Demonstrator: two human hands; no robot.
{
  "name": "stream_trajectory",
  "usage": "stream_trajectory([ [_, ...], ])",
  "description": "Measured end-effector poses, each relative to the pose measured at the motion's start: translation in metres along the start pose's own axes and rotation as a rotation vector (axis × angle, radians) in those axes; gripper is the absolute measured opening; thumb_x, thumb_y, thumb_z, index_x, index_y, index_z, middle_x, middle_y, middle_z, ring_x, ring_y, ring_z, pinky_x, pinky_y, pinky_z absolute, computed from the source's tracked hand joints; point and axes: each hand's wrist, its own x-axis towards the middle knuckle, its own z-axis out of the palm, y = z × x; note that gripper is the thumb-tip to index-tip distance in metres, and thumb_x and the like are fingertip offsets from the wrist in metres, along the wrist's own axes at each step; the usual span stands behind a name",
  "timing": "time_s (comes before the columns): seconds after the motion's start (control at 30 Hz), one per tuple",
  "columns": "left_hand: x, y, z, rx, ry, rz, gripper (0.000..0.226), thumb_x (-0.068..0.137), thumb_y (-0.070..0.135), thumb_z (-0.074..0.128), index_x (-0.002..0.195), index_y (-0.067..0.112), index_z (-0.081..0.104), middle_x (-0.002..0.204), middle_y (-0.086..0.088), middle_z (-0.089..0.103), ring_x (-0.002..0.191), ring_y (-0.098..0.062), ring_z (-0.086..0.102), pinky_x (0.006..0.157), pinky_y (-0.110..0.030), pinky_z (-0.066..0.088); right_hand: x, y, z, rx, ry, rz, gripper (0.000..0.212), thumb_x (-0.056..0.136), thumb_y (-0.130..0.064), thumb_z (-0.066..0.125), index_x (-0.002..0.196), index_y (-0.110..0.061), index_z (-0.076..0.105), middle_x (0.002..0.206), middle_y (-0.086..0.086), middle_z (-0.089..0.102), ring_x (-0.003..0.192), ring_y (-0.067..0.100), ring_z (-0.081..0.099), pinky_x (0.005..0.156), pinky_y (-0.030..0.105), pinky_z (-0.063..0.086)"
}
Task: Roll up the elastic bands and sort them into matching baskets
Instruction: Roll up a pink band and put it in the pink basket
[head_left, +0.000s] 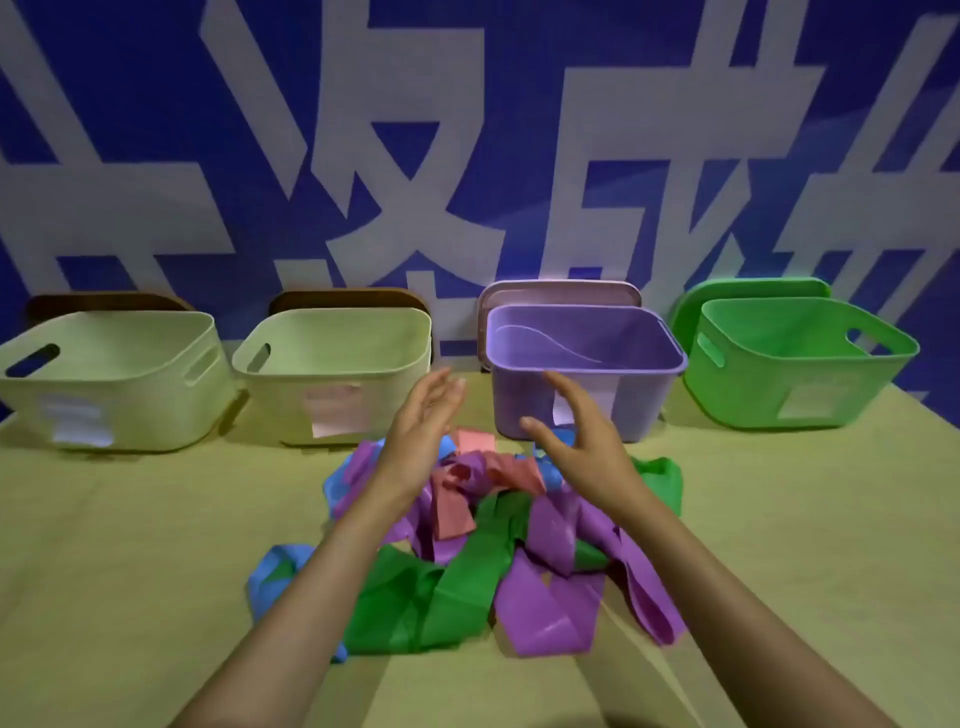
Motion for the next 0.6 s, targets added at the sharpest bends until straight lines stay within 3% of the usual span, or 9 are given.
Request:
stream_trajectory([
  [0.07,-0.011,-0.009,0.0,0.202,0.02,0.101,0.027,0.091,0.019,0.06,0.118,0.02,0.056,0.124,-0.005,0.059,0.112,-0.014,0.055,0.105,-0.032,0.041,-0.016,-0.001,0.006,-0.062,-0.011,-0.024,0.06,0.087,-0.029,0.067,0.139,-0.015,0.042,0.133,-0.002,0.049,0.119,0.007,0.044,0.093,0.01,0.028],
  [0.13,-0.022,-0.028,-0.003,0.54,-0.015,0.188,0.033,0.089,0.018,0.065,0.122,0.015,0.059,0.128,-0.006,0.056,0.122,-0.018,0.049,0.108,-0.029,0.033,-0.033,0.008,0.015,-0.151,-0.102,-0.017,0.059,0.088,-0.027,0.066,0.14,-0.012,0.042,0.135,0.001,0.049,0.124,0.015,0.045,0.096,0.013,0.028],
  [0.2,-0.029,-0.048,-0.009,0.904,-0.103,0.209,0.053,0.089,0.026,0.063,0.137,0.014,0.046,0.143,-0.006,0.043,0.135,-0.022,0.035,0.112,-0.031,0.025,-0.043,0.024,0.023,-0.286,-0.249,0.023,0.064,0.088,-0.026,0.066,0.143,-0.011,0.037,0.144,0.008,0.041,0.135,0.023,0.036,0.106,0.019,0.024],
  [0.27,-0.037,-0.065,-0.015,1.089,-0.227,0.133,0.066,0.089,0.036,0.057,0.146,0.017,0.031,0.151,-0.006,0.032,0.14,-0.022,0.026,0.114,-0.033,0.021,-0.051,0.036,0.028,-0.399,-0.351,0.084,0.064,0.089,-0.029,0.064,0.143,-0.008,0.036,0.148,0.011,0.036,0.138,0.024,0.031,0.111,0.023,0.018],
  [0.33,-0.049,-0.08,-0.018,1.089,-0.305,0.06,0.065,0.091,0.031,0.059,0.146,0.011,0.03,0.145,-0.01,0.04,0.136,-0.026,0.033,0.109,-0.029,0.023,-0.062,0.046,0.034,-0.42,-0.324,0.076,0.052,0.091,-0.027,0.062,0.136,-0.006,0.047,0.141,0.013,0.045,0.132,0.026,0.038,0.108,0.024,0.022],
  [0.43,-0.066,-0.09,-0.021,0.877,-0.109,0.064,0.045,0.088,0.016,0.065,0.13,0.01,0.052,0.101,-0.008,0.066,0.104,-0.028,0.059,0.087,-0.031,0.043,-0.072,0.047,0.04,-0.307,-0.159,0.066,0.021,0.09,-0.019,0.063,0.106,-0.006,0.067,0.111,0.013,0.061,0.107,0.029,0.054,0.089,0.026,0.035],
  [0.53,-0.076,-0.085,-0.02,0.894,-0.044,0.095,0.026,0.085,0.01,0.065,0.11,0.014,0.068,0.085,-0.003,0.07,0.089,-0.023,0.065,0.081,-0.035,0.051,-0.075,0.036,0.037,-0.201,-0.061,0.098,0.012,0.088,-0.013,0.064,0.086,-0.002,0.069,0.095,0.013,0.066,0.095,0.027,0.057,0.074,0.025,0.033],
  [0.6,-0.081,-0.08,-0.017,0.897,-0.034,0.071,0.023,0.081,0.015,0.071,0.104,0.014,0.068,0.073,0.003,0.061,0.078,-0.018,0.06,0.079,-0.037,0.051,-0.077,0.027,0.032,-0.146,-0.017,0.127,0.011,0.088,-0.013,0.062,0.082,-0.005,0.066,0.087,0.009,0.063,0.088,0.023,0.057,0.067,0.023,0.03],
])
